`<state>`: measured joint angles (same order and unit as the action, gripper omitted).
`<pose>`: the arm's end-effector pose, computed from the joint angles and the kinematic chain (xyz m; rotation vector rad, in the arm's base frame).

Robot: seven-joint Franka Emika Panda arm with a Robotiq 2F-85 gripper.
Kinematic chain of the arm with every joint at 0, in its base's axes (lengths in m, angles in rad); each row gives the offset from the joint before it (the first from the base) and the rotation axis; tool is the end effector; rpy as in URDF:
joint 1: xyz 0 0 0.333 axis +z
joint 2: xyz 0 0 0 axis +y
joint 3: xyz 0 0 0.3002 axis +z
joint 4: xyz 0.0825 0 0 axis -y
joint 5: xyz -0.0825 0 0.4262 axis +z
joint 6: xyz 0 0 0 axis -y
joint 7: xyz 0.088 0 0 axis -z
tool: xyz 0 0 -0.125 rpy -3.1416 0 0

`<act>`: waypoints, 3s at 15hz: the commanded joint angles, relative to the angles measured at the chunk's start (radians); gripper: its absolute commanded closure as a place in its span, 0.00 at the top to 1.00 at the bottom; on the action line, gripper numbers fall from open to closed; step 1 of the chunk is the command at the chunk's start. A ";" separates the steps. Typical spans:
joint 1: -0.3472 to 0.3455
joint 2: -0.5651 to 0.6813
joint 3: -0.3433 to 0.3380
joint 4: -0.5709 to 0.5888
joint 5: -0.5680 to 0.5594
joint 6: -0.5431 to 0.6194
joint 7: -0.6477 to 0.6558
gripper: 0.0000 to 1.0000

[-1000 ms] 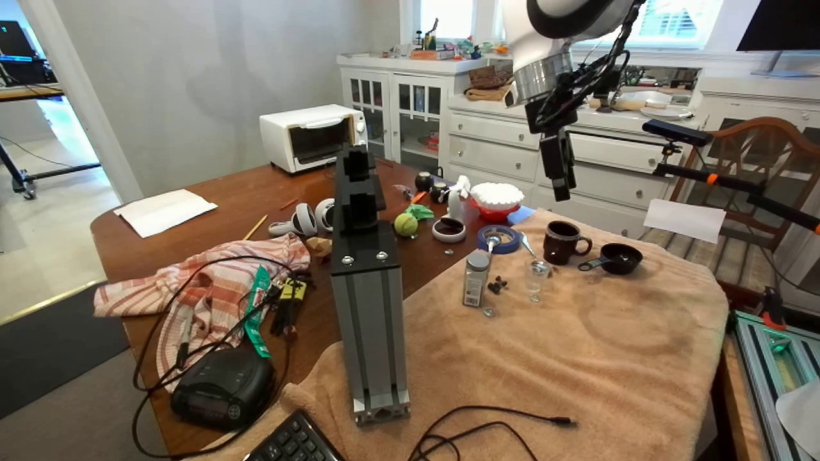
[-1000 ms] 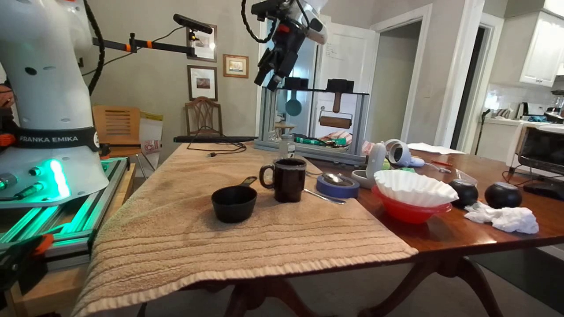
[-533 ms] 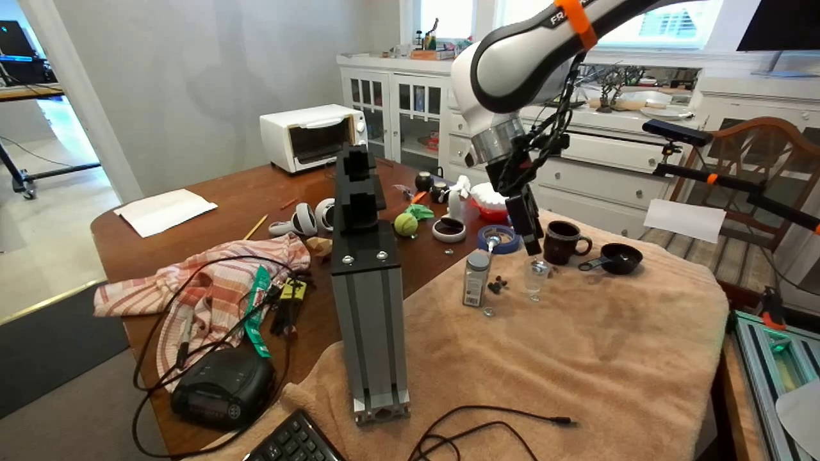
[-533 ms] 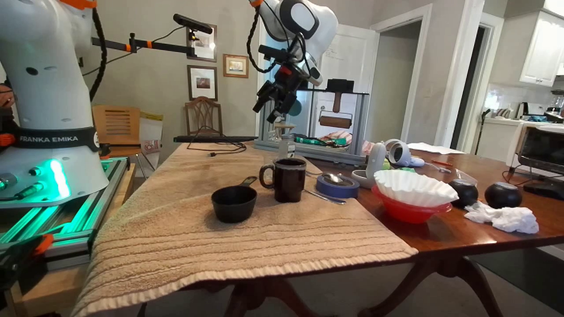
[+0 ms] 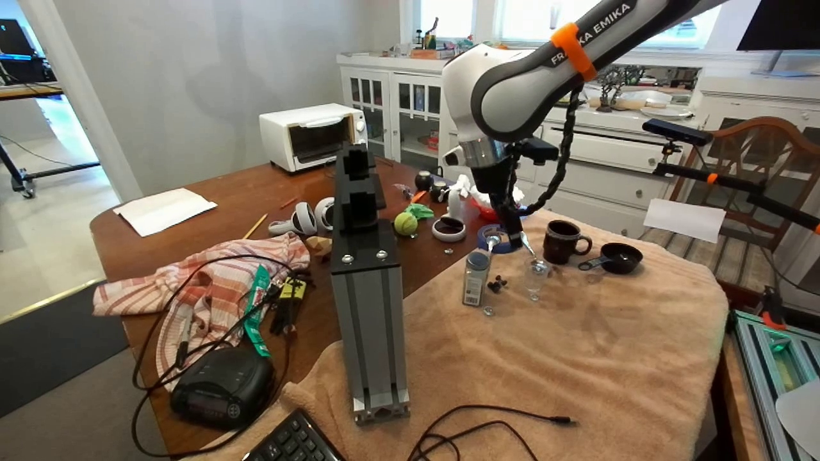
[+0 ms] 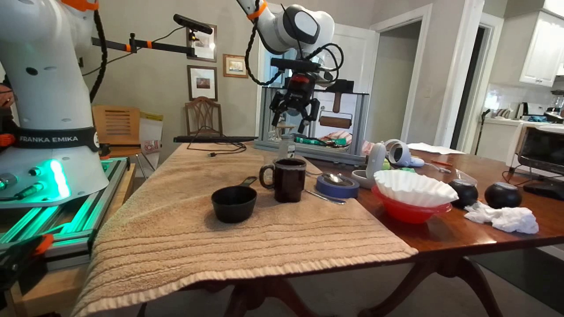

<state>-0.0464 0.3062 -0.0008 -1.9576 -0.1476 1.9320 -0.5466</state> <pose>0.5916 -0.0406 0.2394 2.9413 0.8694 -0.5490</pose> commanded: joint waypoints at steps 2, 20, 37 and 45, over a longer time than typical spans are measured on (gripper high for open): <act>-0.009 -0.035 0.016 -0.113 -0.097 0.241 -0.115 1.00; -0.122 0.074 0.036 -0.145 0.126 0.332 -0.580 1.00; -0.057 0.147 0.048 -0.098 0.127 0.367 -0.282 1.00; -0.056 0.184 0.015 -0.079 -0.012 0.442 -0.268 1.00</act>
<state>-0.1158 0.4626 0.0365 -2.0449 -0.0894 2.3251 -0.8259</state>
